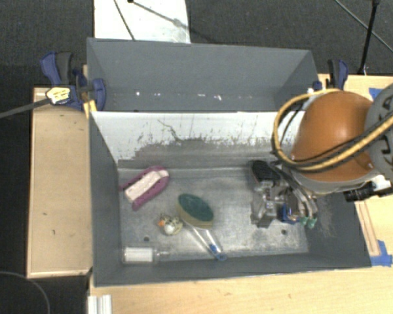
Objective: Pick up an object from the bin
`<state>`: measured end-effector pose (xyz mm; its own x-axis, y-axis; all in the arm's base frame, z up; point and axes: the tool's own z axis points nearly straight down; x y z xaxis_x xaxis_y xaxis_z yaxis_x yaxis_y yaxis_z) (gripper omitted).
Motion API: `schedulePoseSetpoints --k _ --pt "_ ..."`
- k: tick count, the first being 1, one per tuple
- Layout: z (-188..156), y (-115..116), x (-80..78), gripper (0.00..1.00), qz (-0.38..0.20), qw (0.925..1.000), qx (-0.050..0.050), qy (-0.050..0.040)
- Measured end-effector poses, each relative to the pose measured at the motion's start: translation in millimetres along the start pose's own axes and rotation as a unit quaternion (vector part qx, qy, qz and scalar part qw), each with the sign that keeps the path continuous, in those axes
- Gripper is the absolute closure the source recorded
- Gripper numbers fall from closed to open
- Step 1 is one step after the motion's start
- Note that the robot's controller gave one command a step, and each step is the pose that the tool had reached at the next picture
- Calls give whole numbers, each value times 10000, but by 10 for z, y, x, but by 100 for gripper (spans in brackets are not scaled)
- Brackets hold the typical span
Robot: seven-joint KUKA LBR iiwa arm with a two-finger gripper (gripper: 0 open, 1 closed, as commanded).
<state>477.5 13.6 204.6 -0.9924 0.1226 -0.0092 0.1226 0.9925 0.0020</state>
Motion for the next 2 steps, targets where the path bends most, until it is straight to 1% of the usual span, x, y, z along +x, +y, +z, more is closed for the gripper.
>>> schedulePoseSetpoints --k 1,2 --pt "40 -3 10 0 -8 10000 8 34" --pt "-239 331 -18 0 927 9957 2 18"
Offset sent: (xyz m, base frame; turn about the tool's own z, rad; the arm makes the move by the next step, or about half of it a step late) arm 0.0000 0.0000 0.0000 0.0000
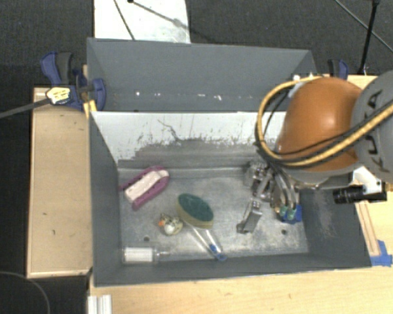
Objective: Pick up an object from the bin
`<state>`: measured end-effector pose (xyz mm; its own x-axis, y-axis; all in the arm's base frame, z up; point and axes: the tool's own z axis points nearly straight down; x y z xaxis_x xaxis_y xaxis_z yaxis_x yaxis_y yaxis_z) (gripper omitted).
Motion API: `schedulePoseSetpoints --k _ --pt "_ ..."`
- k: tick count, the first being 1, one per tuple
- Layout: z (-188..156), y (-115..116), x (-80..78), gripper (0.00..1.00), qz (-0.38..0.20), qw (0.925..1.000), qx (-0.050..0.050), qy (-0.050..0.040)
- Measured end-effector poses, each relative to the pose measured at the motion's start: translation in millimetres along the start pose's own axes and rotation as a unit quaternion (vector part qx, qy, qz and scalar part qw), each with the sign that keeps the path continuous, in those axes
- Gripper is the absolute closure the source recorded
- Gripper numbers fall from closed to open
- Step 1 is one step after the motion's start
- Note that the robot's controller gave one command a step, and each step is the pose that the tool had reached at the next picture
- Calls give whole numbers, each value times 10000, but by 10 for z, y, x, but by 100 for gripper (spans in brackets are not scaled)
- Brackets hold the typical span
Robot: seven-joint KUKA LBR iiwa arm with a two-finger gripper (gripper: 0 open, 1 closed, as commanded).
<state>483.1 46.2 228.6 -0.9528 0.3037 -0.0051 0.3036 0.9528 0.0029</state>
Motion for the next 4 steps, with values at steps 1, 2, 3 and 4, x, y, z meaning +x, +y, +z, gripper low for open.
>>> schedulePoseSetpoints --k 1,2,3,4 --pt "1007 -1188 -904 0 -715 9974 28 13" --pt "1538 -1193 -1247 0 332 9994 1 -79" --pt "1531 -1195 -1236 100 314 9995 9 -51" --pt "1533 -1247 -1257 100 688 9976 -6 -44"
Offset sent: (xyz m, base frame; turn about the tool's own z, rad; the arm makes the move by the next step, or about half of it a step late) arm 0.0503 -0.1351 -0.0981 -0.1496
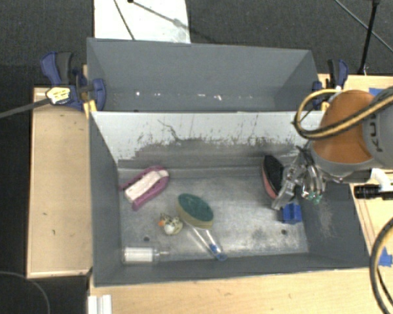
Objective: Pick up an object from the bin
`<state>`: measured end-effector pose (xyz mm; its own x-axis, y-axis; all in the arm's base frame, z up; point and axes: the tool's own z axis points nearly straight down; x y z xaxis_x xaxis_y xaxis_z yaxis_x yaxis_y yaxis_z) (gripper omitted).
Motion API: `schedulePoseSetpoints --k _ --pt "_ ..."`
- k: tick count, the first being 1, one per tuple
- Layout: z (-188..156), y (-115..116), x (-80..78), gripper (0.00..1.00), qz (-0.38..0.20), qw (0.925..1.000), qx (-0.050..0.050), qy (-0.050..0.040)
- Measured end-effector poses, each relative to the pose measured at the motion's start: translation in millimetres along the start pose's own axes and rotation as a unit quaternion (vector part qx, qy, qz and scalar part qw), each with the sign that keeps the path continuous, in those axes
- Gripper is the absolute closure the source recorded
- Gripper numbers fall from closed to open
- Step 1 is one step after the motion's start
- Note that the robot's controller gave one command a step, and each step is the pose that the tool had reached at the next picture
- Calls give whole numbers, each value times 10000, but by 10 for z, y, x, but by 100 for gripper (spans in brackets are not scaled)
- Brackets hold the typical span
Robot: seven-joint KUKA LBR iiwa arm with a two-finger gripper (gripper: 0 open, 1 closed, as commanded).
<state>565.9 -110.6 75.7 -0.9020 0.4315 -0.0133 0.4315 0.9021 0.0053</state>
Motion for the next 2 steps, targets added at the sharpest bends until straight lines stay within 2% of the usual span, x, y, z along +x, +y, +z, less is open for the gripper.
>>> schedulePoseSetpoints --k 1,2 --pt "-1155 -156 146 100 68 10000 17 28" --pt "-1590 -333 49 100 301 9995 23 32"
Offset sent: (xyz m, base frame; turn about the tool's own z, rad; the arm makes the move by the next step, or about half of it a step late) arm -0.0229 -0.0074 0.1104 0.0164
